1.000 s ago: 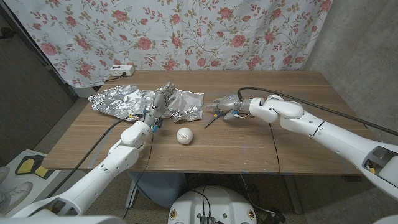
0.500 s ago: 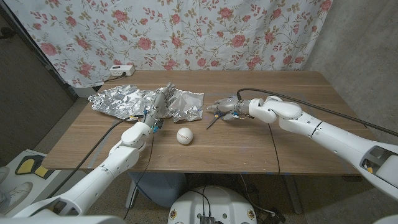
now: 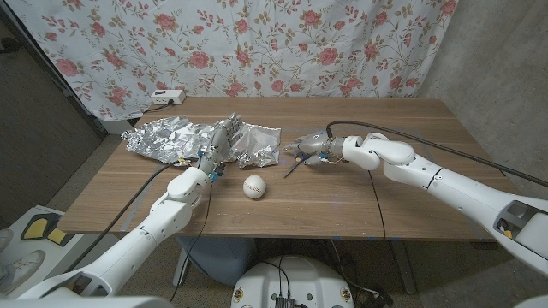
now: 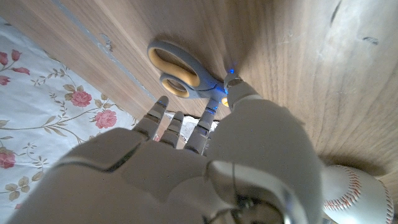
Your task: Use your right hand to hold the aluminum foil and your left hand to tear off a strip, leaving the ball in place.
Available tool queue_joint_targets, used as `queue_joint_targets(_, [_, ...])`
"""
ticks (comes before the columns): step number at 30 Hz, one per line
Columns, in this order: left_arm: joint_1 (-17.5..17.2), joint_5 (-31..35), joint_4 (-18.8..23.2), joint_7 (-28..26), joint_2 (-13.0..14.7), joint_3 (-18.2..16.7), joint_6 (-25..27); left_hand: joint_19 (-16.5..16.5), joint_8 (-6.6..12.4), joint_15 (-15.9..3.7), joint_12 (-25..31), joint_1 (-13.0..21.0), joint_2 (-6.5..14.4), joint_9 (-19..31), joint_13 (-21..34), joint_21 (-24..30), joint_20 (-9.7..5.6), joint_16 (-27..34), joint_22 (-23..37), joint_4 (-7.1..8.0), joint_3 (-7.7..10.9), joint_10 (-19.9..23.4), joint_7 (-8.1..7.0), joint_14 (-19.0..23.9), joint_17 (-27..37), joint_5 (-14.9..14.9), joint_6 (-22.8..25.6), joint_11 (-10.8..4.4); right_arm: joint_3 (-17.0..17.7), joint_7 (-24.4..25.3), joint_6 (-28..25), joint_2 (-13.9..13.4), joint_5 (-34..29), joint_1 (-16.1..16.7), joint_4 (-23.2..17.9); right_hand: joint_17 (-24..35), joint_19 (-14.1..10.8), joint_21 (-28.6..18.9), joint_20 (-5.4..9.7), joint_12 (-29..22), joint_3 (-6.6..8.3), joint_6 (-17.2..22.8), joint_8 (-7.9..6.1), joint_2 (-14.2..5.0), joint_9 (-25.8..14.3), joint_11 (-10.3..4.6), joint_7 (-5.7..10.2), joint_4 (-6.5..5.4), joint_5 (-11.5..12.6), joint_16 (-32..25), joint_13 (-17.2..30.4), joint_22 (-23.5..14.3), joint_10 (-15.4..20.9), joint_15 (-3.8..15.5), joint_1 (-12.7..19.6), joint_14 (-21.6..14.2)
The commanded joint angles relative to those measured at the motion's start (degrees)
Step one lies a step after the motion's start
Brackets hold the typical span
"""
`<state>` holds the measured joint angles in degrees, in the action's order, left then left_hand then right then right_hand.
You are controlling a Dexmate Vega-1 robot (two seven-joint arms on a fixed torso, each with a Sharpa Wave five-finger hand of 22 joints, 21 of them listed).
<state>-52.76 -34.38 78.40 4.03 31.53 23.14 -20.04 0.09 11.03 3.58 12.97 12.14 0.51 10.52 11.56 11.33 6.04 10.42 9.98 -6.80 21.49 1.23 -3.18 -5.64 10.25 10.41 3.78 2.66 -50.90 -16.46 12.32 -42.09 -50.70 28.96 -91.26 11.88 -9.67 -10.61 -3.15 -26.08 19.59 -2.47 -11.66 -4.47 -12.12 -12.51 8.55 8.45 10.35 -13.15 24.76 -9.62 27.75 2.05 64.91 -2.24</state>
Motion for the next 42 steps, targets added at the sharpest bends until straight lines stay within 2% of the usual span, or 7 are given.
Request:
queue_joint_targets(1, [-0.1,0.0,-0.4,-0.1,-0.3,0.0,-0.2,-0.4,0.01,-0.12,0.2,0.0,0.6,0.3,0.3,-0.1,0.24,0.2,0.3,-0.41,0.24,0.5,-0.07,-0.3,0.2,0.1,0.0,0.26,-0.5,0.6,0.5,0.1,0.9,0.4,1.0,0.2,-0.8,-0.3,-0.02,-1.8,-0.38,0.9,-0.37,-0.07,-0.1,-0.03,0.59,0.13,0.1,-0.5,1.2,0.0,1.7,8.94,0.1,-1.5])
queue_joint_targets(14, [-0.2,-0.1,-0.9,0.0,-0.7,0.2,-0.5,-0.5,0.05,-0.11,0.2,0.0,0.6,0.3,0.3,-0.1,0.24,0.3,0.3,-0.46,0.22,0.4,-0.07,-0.3,0.2,0.1,0.1,0.22,-0.5,2.3,0.6,0.3,1.5,0.8,1.9,0.6,-2.0,-0.5,0.14,-5.8,-1.13,3.5,-0.77,-0.62,0.0,-0.07,0.96,0.19,0.1,-1.0,4.1,0.0,4.7,9.62,0.6,-4.0])
queue_joint_targets(28, [-0.2,0.0,0.0,-0.3,-0.5,0.2,0.1,-0.5,0.05,-0.13,0.2,0.0,0.6,0.2,0.3,-0.1,0.20,0.3,0.3,-0.51,0.19,0.5,-0.03,-0.3,0.2,0.1,0.1,0.47,0.0,7.4,1.0,0.4,2.3,1.7,3.4,1.3,-4.5,-0.6,0.87,-10.9,-2.16,8.0,-1.29,-1.73,0.2,-0.14,1.07,0.12,0.0,-2.1,7.2,0.0,10.0,10.14,1.0,-7.7])
queue_joint_targets(32, [-0.1,0.1,0.1,-0.4,-0.6,0.3,0.1,-0.5,0.08,-0.13,0.2,0.0,0.6,0.2,0.3,-0.1,0.20,0.3,0.3,-0.52,0.18,0.6,0.00,-0.3,0.2,0.1,0.2,0.36,0.3,9.2,0.8,0.3,2.3,2.1,3.7,1.4,-5.3,-0.7,1.21,-11.0,-1.95,8.6,-1.33,-2.21,0.2,-0.15,1.11,0.47,0.1,-2.3,6.7,0.1,10.7,10.44,1.8,-8.5])
queue_joint_targets(33, [-0.1,0.1,0.1,-0.4,-0.6,0.3,0.1,-0.5,0.03,-0.14,0.3,0.0,0.6,0.2,0.3,-0.1,0.19,0.3,0.3,-0.53,0.18,0.6,0.00,-0.3,0.2,0.1,0.1,0.39,0.4,9.8,0.8,0.2,2.2,2.2,3.7,1.4,-5.5,-0.4,1.34,-11.6,-1.86,8.9,-1.25,-2.50,0.2,-0.13,0.98,0.81,0.0,-2.4,6.0,0.1,13.4,10.43,3.0,-9.3])
queue_joint_targets(36, [0.0,0.1,0.1,-0.4,-0.6,0.3,0.2,-0.5,0.04,-0.16,0.3,-0.1,0.6,0.2,0.3,-0.1,0.19,0.3,0.3,-0.54,0.17,0.7,0.04,-0.3,0.2,0.1,0.1,0.25,0.7,12.1,0.3,0.1,2.0,2.9,3.7,1.6,-6.4,-0.5,1.69,-11.9,-1.55,9.6,-1.45,-3.13,0.2,-0.01,0.69,0.98,0.1,-2.7,5.3,0.1,15.4,10.73,4.1,-10.4])
queue_joint_targets(42, [0.3,0.3,-0.4,-0.2,-0.8,0.5,-0.1,-0.5,0.07,-0.12,0.3,-0.1,0.6,0.2,0.3,-0.1,0.17,0.3,0.3,-0.55,0.16,0.7,0.01,-0.3,0.2,0.1,0.2,0.27,1.9,14.4,-1.0,-0.1,3.7,4.3,3.6,1.9,-7.8,-0.6,1.80,-12.8,-1.97,9.8,-1.37,-2.81,0.3,0.08,-1.15,1.14,0.1,-3.5,4.0,0.1,19.6,10.84,5.8,-13.1])
